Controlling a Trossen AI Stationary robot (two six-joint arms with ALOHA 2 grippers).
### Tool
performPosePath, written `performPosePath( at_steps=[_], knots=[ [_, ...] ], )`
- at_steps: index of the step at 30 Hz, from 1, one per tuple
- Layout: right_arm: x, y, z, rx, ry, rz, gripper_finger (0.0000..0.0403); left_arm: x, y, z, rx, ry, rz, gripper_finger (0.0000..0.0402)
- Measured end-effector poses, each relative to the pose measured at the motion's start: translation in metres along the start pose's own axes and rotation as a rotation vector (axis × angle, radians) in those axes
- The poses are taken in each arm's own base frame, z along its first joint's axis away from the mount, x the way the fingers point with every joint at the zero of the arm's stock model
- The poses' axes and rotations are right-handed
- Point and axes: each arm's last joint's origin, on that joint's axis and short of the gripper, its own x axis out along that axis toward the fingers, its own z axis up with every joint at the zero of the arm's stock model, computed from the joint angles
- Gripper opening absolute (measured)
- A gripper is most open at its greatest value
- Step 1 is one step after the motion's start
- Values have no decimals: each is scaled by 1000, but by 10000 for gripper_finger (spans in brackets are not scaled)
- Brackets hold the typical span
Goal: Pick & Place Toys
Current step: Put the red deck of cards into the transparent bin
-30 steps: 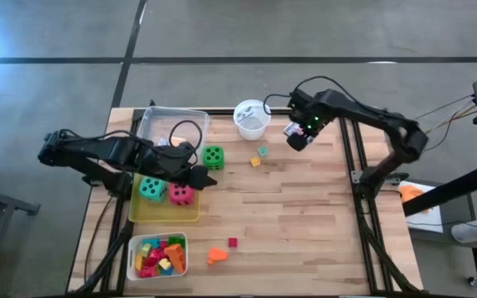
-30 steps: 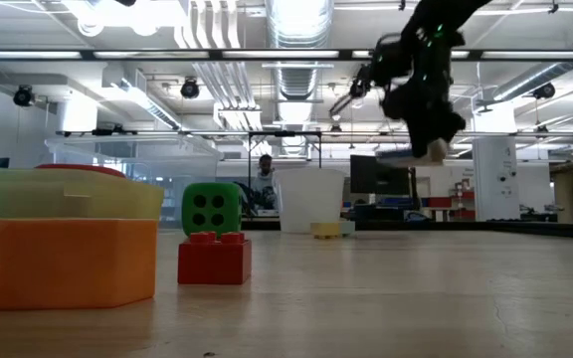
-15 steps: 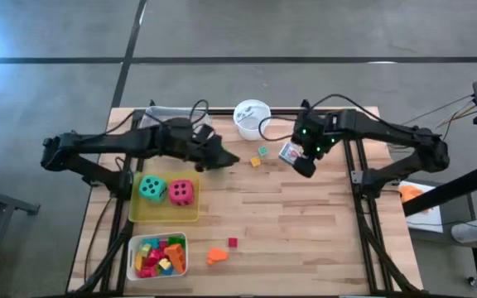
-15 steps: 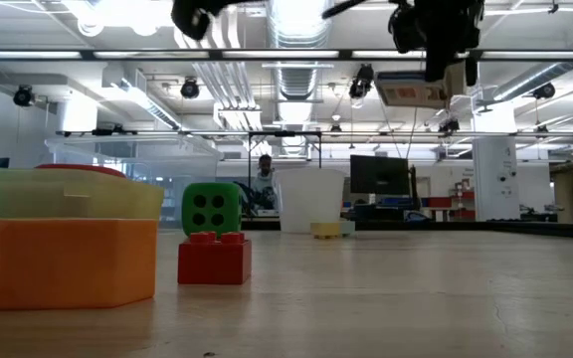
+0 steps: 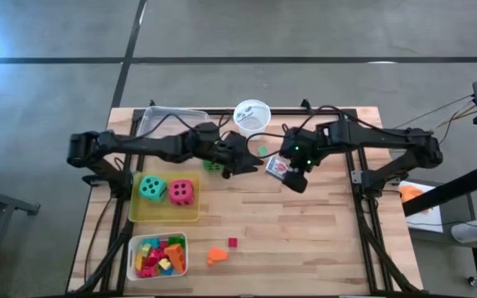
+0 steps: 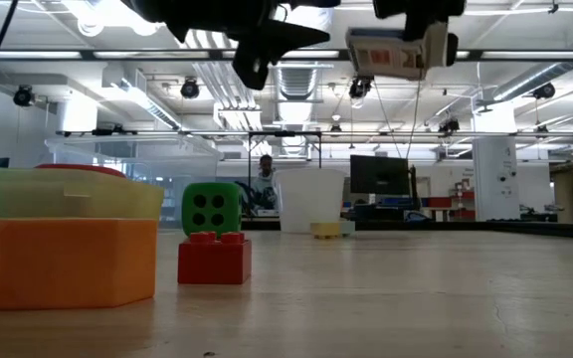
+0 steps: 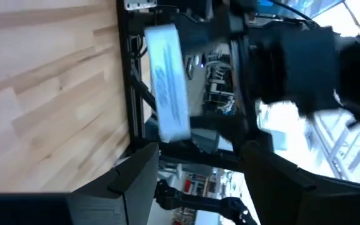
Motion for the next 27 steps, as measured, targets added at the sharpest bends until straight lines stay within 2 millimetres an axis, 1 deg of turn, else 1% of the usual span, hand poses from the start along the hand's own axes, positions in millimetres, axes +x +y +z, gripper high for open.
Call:
performPosePath(
  at_steps=[6,9,11,14,17,20,23,25,27],
  knots=[
    [-12,24,10,-58,-58,31,281,8,5,2,-34,16,-15,220],
    [-11,30,17,-71,-60,34,281,9,1,0,-32,30,-49,220],
    [-7,32,22,-77,-41,23,281,10,-3,-2,-24,43,-65,220],
    [-3,36,31,-99,-35,21,281,11,-4,-6,-22,71,-62,220],
    [-4,41,39,-124,-45,27,281,12,-5,-12,-13,109,-66,220],
    [-3,44,45,-136,-26,13,281,14,-3,-16,-26,131,-39,216],
    [-3,46,50,-151,-6,2,281,14,-1,-16,-49,133,-21,193],
    [-2,48,51,-159,14,-10,281,14,-1,-16,-49,132,-21,161],
    [-1,49,53,-167,27,-13,281,14,0,-17,-51,131,-11,121]
  ],
)
